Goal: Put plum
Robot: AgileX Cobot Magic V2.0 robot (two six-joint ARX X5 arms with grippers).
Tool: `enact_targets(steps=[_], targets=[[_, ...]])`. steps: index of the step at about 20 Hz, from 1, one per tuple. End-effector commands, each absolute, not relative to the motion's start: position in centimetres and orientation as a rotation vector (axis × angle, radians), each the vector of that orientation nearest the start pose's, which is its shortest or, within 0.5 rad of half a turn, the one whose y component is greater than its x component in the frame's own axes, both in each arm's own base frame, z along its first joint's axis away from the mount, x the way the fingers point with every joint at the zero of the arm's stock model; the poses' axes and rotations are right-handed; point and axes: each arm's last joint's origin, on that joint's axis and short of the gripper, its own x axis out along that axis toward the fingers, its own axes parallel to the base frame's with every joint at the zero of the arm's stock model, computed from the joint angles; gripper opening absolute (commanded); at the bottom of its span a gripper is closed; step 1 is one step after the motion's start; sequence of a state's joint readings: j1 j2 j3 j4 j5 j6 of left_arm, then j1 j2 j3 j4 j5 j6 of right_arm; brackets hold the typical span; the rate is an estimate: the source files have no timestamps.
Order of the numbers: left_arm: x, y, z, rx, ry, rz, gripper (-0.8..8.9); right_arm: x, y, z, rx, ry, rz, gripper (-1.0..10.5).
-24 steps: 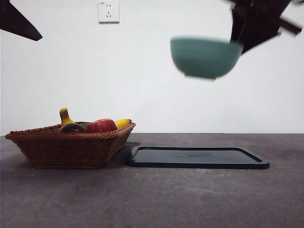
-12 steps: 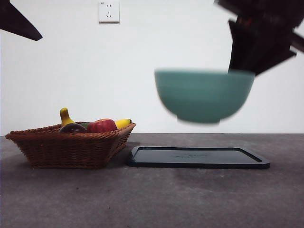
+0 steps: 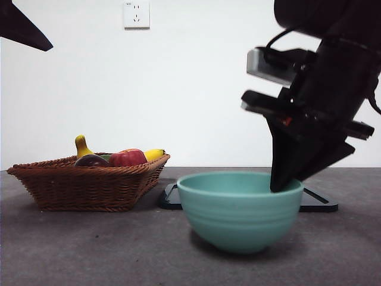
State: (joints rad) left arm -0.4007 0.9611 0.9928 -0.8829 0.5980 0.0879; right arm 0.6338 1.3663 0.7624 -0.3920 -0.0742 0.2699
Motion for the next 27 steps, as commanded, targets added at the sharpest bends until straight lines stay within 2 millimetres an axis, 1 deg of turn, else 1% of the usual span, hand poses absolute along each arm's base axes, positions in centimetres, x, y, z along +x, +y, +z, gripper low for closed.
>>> enact_targets(steps=[1, 3, 4, 6, 7, 9, 11, 14, 17, 20, 24, 27], targets=[[15.4, -8.4, 32.3, -0.001, 0.817, -0.985, 4.27, 20.6, 15.7, 18.7, -0.042, 1.065, 0.502, 0.1], [15.4, -8.4, 32.3, -0.001, 0.817, -0.985, 4.27, 20.6, 15.7, 18.7, -0.042, 1.063, 0.502, 0.1], [15.4, -8.4, 32.3, -0.001, 0.817, -0.985, 4.27, 20.6, 15.7, 18.7, -0.042, 1.063, 0.502, 0.6], [15.4, -8.4, 32.3, -0.001, 0.817, -0.985, 4.27, 20.6, 15.7, 18.7, -0.040, 1.063, 0.502, 2.2], [15.4, -8.4, 32.3, -0.001, 0.817, -0.985, 4.27, 20.6, 15.6, 18.8, -0.039, 1.060, 0.501, 2.4], [15.4, -8.4, 32.3, -0.001, 0.817, -0.985, 4.27, 20.5, 15.5, 19.3, -0.040, 1.032, 0.490, 2.4], [15.4, -8.4, 32.3, 0.000, 0.816, -0.986, 4.27, 20.3, 15.2, 20.6, -0.033, 0.981, 0.483, 2.4], [15.4, -8.4, 32.3, -0.001, 0.816, -0.985, 4.27, 19.4, 14.6, 23.7, -0.008, 0.894, 0.506, 2.4], [15.4, -8.4, 32.3, -0.001, 0.816, -0.985, 4.27, 17.5, 13.4, 26.8, 0.023, 0.849, 0.586, 2.4], [15.4, -8.4, 32.3, -0.001, 0.817, -0.985, 4.27, 15.0, 11.9, 28.8, 0.058, 0.827, 0.701, 2.4], [15.4, -8.4, 32.3, -0.004, 0.819, -0.984, 4.27, 11.7, 9.9, 30.3, 0.114, 0.831, 0.823, 2.4], [15.4, -8.4, 32.3, -0.004, 0.820, -0.984, 4.27, 10.2, 8.8, 30.8, 0.120, 0.827, 0.833, 2.4]])
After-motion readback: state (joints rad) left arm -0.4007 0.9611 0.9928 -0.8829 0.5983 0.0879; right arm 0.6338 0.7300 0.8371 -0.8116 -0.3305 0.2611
